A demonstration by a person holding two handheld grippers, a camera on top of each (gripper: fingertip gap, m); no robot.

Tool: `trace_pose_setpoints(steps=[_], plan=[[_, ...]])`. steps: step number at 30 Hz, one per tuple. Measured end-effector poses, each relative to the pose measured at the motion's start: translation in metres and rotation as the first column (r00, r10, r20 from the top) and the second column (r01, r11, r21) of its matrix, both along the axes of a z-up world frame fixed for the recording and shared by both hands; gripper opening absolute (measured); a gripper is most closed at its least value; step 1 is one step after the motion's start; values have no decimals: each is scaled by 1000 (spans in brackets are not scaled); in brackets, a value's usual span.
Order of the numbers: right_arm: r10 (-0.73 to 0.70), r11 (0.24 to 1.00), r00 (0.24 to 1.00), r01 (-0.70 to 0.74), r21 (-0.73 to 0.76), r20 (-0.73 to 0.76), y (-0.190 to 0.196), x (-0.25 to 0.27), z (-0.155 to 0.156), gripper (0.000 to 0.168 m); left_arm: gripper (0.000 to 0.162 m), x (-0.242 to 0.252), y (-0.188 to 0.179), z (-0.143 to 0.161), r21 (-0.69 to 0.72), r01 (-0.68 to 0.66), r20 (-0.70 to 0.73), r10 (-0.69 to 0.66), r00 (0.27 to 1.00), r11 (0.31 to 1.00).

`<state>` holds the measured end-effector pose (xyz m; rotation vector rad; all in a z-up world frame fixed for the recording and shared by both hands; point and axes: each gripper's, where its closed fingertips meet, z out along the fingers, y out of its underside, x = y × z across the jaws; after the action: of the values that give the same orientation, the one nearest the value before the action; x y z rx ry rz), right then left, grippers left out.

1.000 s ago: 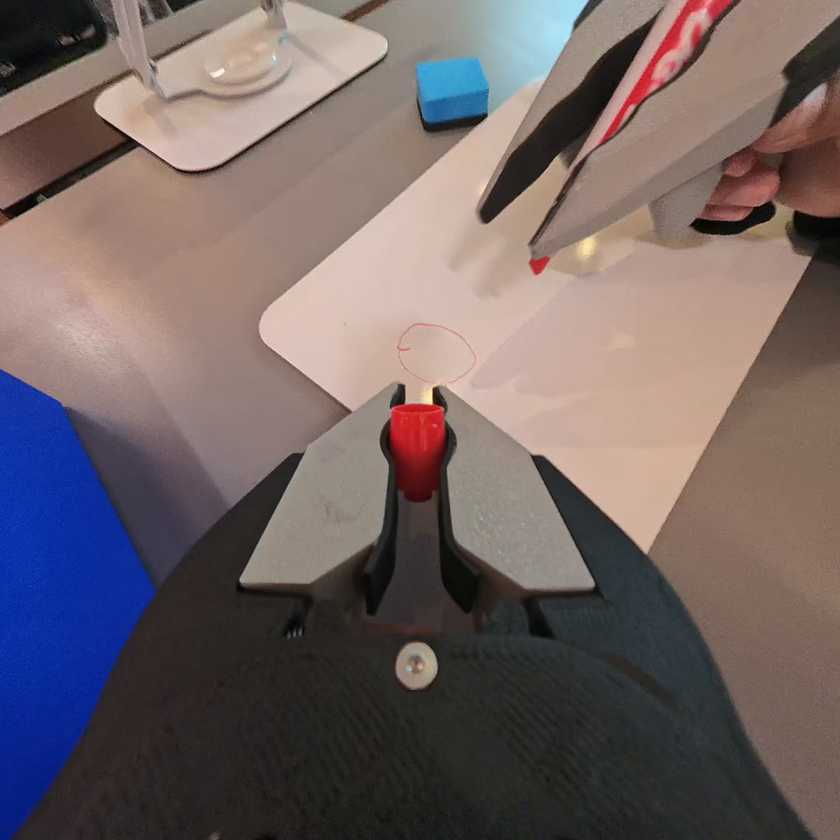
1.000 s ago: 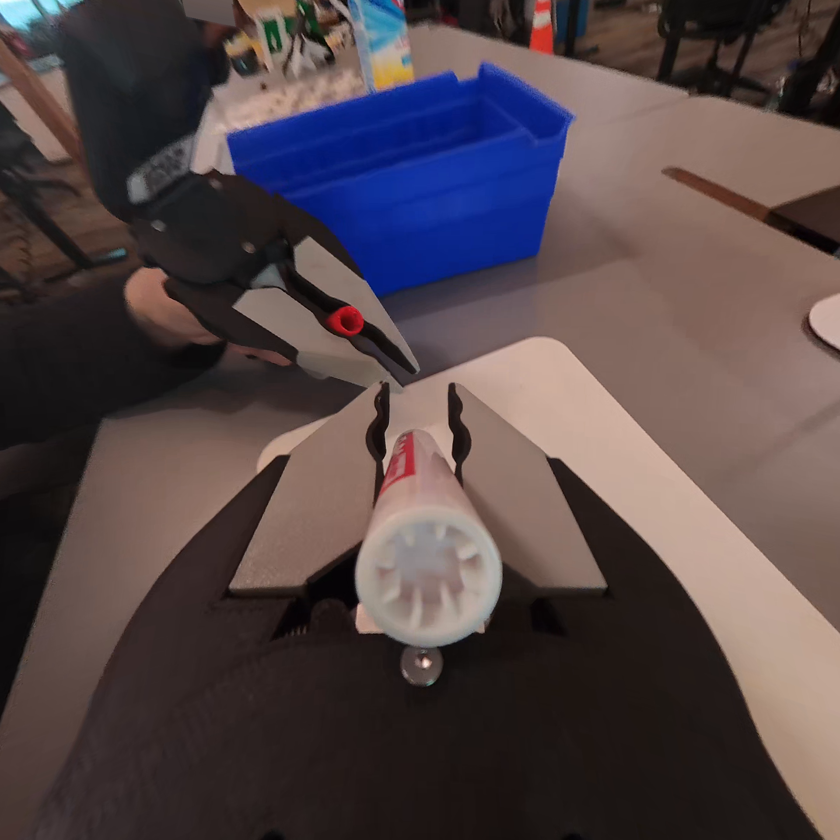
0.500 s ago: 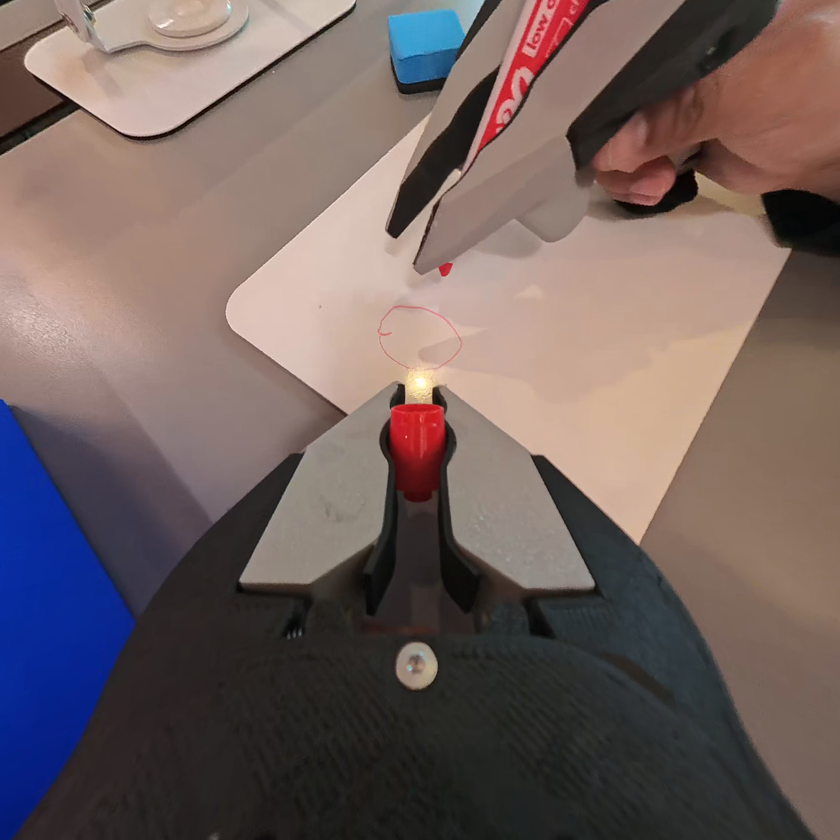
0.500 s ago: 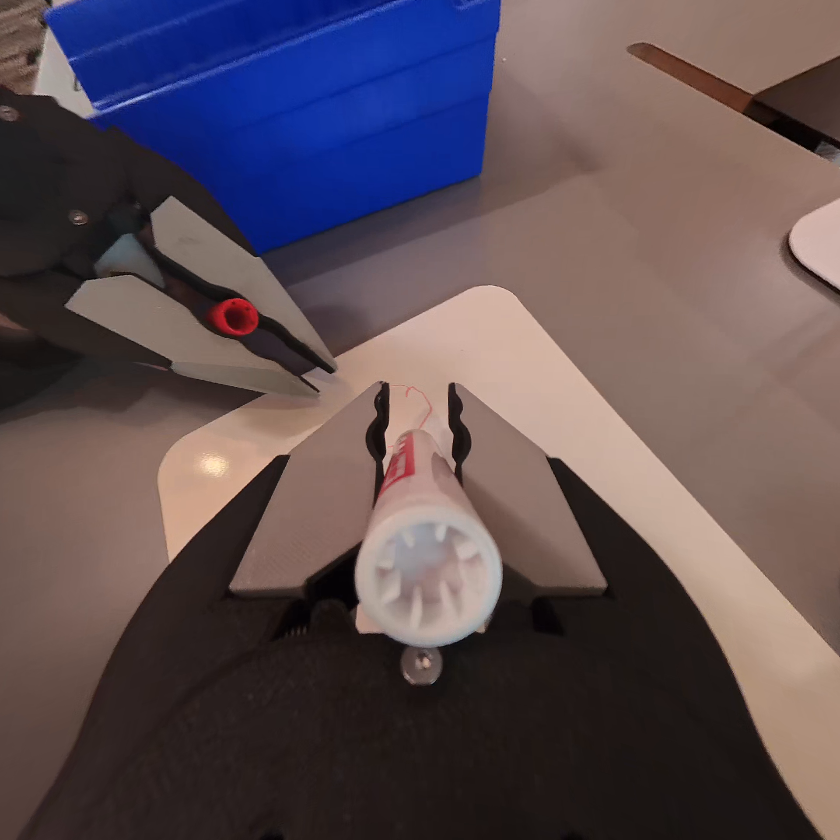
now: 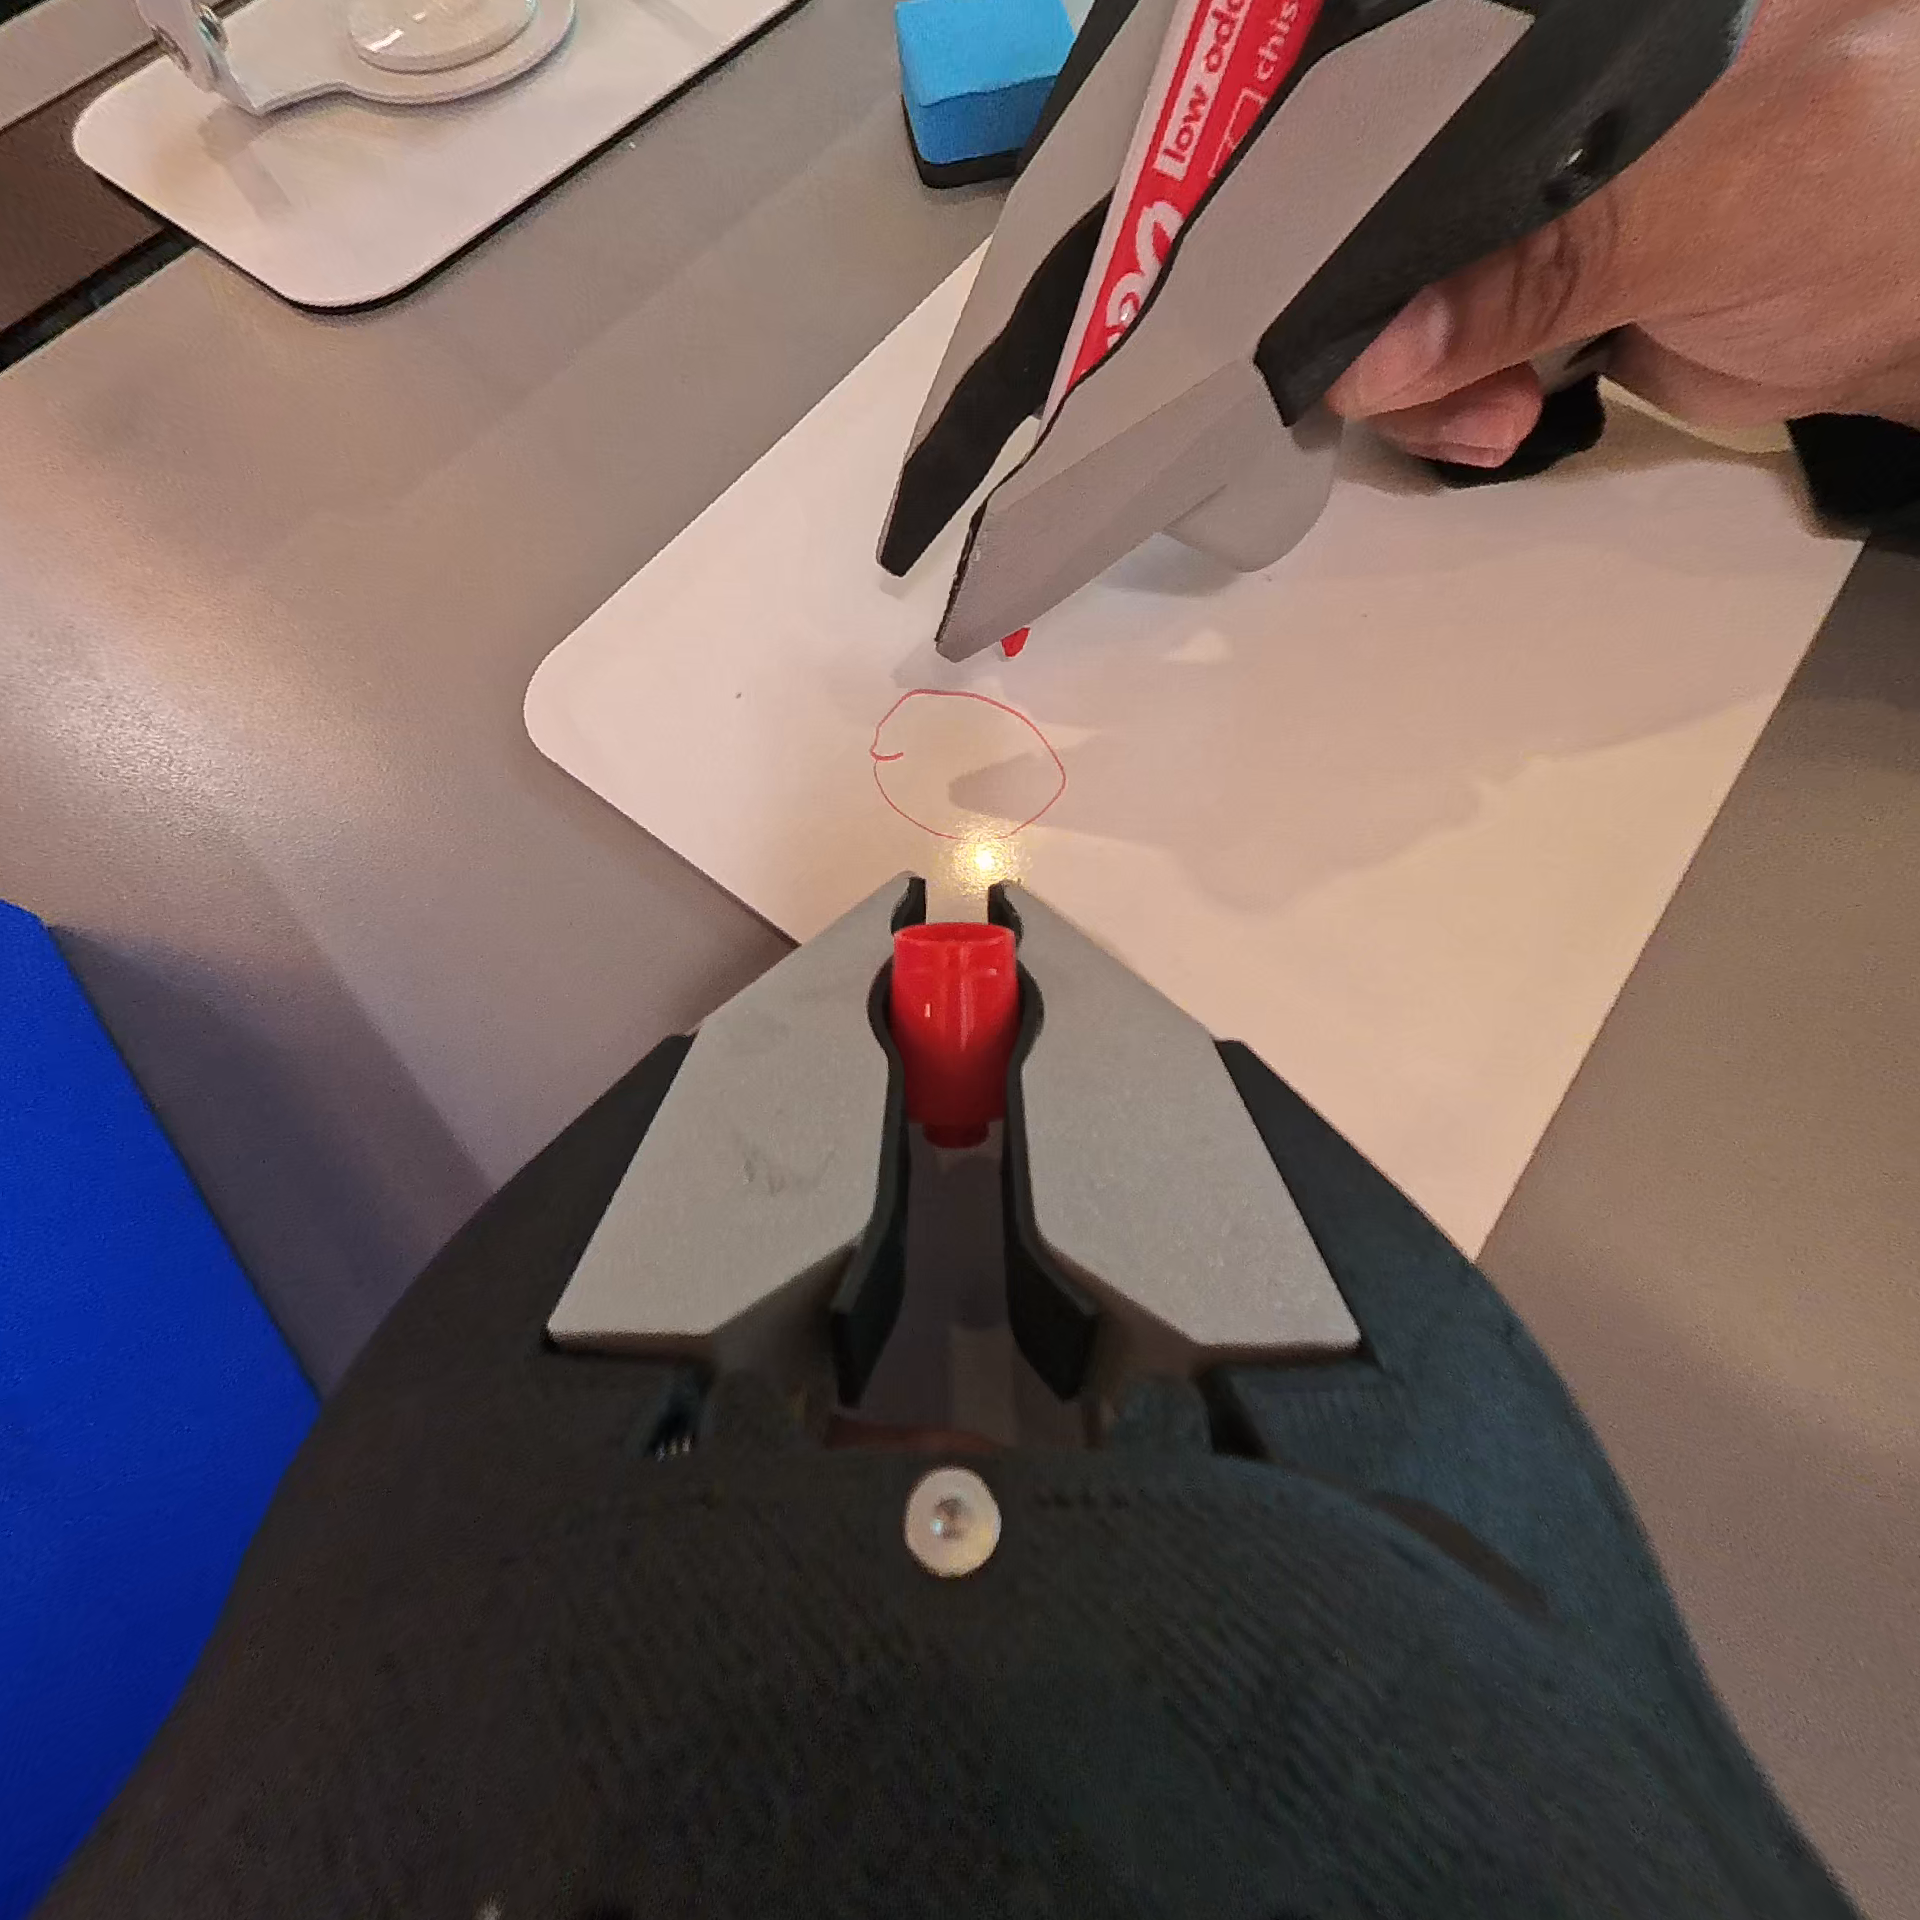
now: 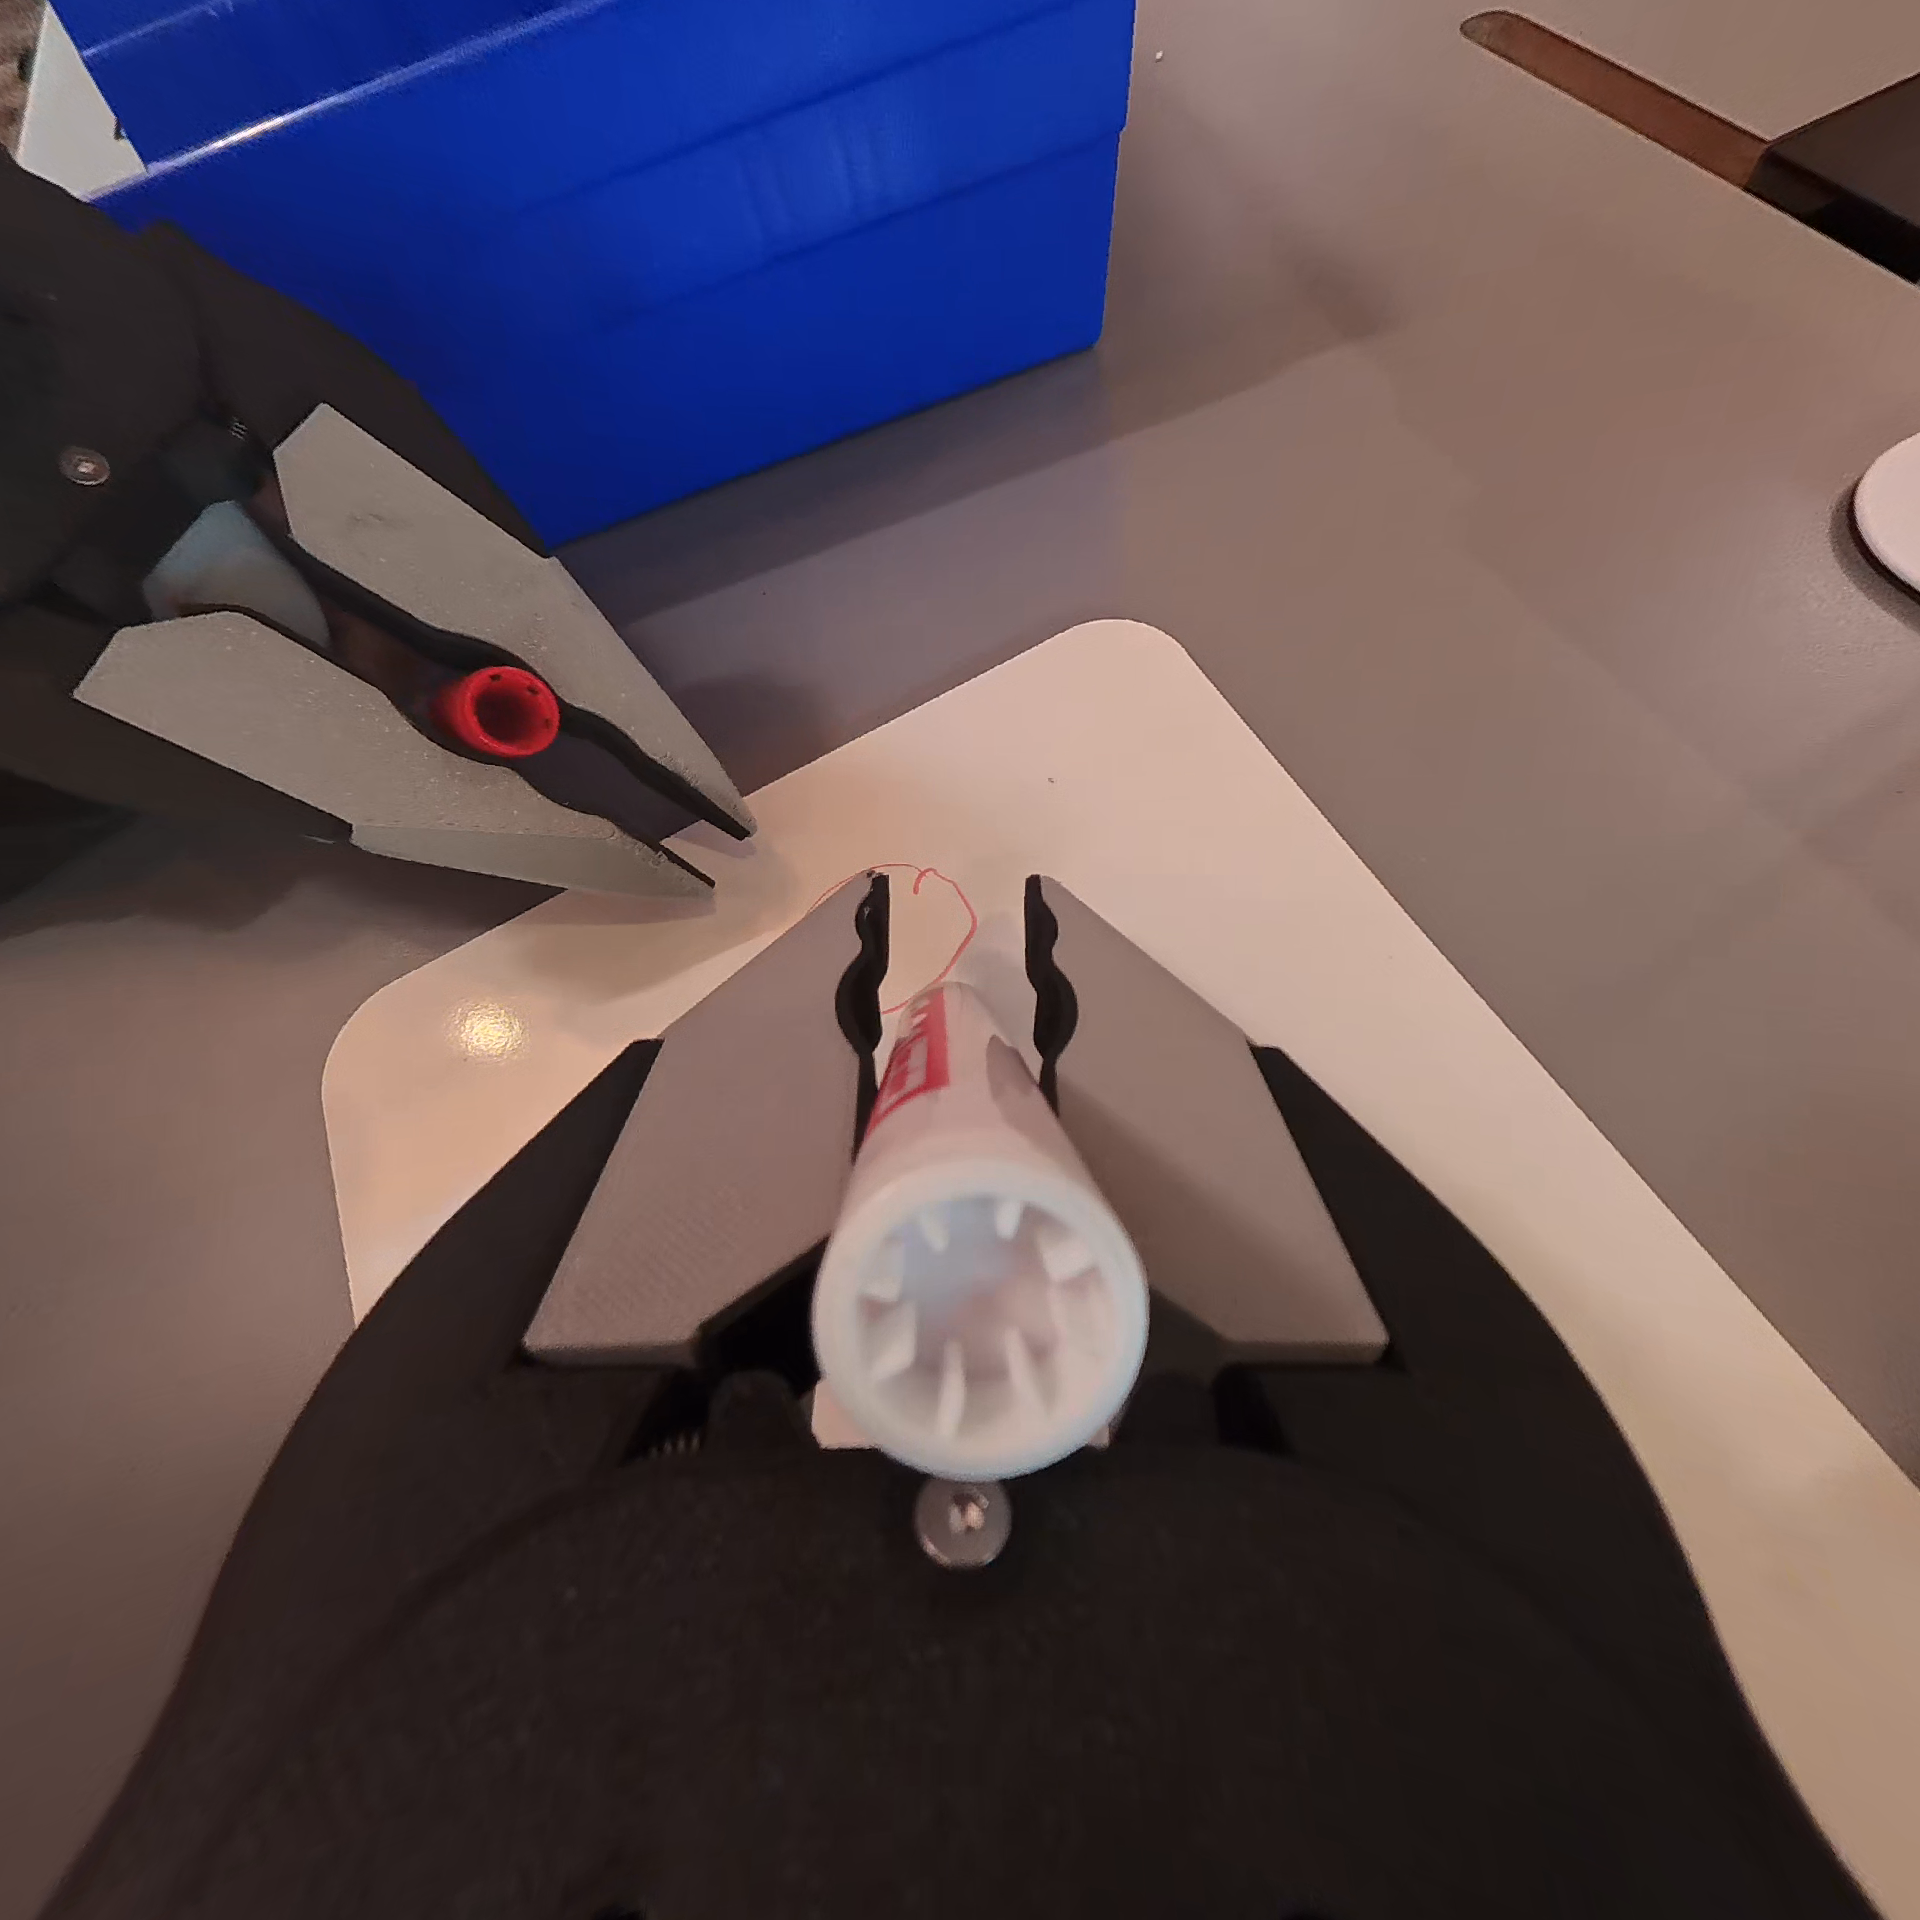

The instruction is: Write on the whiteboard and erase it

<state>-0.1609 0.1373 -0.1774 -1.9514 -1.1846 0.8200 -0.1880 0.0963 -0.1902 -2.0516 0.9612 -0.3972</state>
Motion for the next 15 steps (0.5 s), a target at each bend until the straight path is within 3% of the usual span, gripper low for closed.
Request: trace_pose_setpoints(steps=[15], plan=[[-11, 1000, 1000, 11, 1, -1, 1, 1, 0, 24, 10, 2, 0, 1, 16, 6, -6, -6, 1000, 1000]])
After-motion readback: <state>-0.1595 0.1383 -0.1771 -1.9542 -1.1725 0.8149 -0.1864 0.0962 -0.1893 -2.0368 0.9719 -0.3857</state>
